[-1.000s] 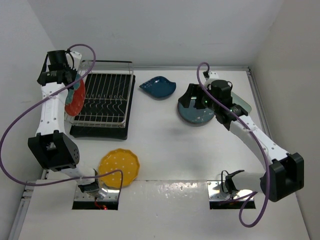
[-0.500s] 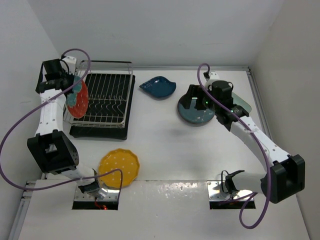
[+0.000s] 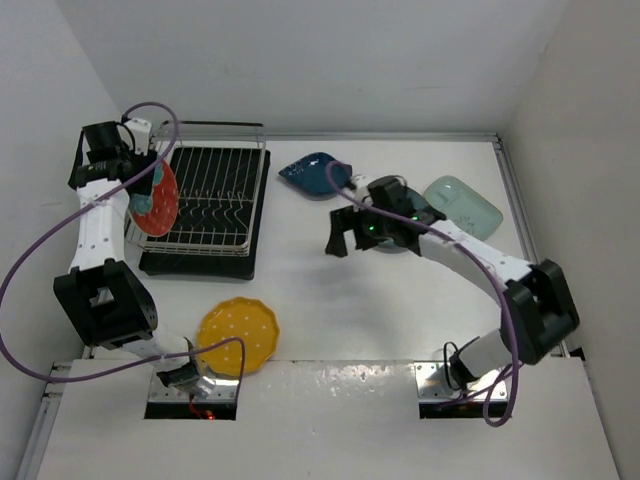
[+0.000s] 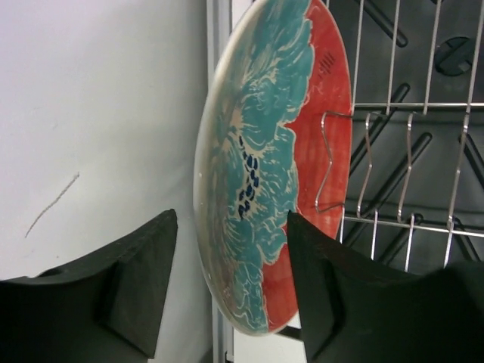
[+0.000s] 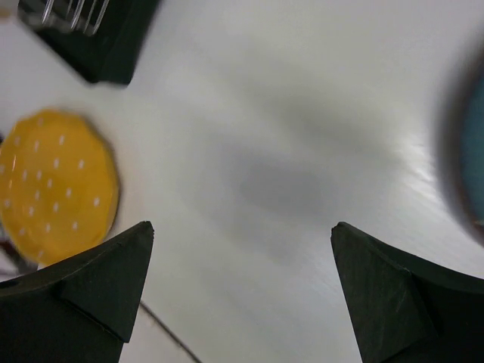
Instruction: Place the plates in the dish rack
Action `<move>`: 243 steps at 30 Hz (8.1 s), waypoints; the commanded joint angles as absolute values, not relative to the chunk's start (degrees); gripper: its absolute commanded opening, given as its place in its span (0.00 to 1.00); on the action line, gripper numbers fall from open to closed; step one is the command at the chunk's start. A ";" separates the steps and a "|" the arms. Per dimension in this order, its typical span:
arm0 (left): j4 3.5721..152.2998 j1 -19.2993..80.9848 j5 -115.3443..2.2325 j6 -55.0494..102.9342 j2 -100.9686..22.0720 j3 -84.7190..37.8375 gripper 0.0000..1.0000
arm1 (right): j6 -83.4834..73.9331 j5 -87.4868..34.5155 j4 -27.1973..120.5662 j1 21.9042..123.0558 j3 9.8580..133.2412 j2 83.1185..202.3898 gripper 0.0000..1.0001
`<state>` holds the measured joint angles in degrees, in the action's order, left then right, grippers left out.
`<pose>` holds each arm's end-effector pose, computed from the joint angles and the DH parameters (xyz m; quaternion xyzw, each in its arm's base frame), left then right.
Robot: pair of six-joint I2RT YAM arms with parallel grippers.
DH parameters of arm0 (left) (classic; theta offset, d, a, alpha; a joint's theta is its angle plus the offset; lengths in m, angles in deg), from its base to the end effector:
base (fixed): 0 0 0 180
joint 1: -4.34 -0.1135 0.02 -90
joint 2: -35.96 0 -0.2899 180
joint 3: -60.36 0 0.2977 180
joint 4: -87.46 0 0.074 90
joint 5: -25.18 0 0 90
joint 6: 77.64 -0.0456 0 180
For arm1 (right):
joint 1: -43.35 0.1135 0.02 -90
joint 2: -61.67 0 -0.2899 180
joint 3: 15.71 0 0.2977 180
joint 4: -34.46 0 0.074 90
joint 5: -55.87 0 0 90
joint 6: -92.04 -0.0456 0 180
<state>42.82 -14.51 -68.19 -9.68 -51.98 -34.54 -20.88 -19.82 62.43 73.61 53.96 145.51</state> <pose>0.3774 0.1317 0.3662 0.0120 0.8972 0.1787 0.4037 0.3097 0.1938 0.2496 -0.1085 0.9018 0.2819 0.3089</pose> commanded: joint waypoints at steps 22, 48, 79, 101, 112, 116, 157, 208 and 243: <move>27.05 -14.90 -62.09 -6.26 -37.88 -41.63 0.78 | -34.43 -10.22 42.05 100.57 61.13 177.07 0.65; 13.17 -1.74 -31.69 -18.75 -34.52 -38.46 0.78 | -21.27 -20.15 50.26 97.42 43.64 142.12 0.00; 19.31 24.48 -24.56 -14.80 -53.60 -37.23 0.34 | -10.88 -20.95 47.50 82.20 63.94 139.90 0.00; 19.85 16.04 -27.97 -4.25 -60.55 -62.06 0.00 | -16.76 -18.73 47.93 74.38 67.63 143.76 1.00; 25.46 7.69 -83.40 1.90 -52.91 -70.38 0.00 | -20.02 -31.05 44.60 74.20 62.01 140.25 1.00; 30.64 6.54 -98.81 5.05 -48.52 -62.21 0.00 | -20.46 -31.58 43.98 74.38 60.08 140.25 1.00; 57.73 2.15 -102.72 -3.82 -44.64 -22.30 0.00 | -22.48 -29.91 45.74 72.09 56.30 139.54 1.00; 24.86 3.28 -51.64 -2.23 -50.17 -46.98 0.79 | -34.88 -23.41 53.56 41.24 48.04 158.46 0.00; 20.64 16.04 -29.22 -4.51 -57.12 -54.71 0.00 | -42.36 12.98 23.40 64.62 65.96 150.09 0.00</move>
<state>18.77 16.86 -26.64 -1.51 -58.65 -52.35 -35.63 9.23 31.54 61.90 59.31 152.50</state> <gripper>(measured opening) 0.054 0.117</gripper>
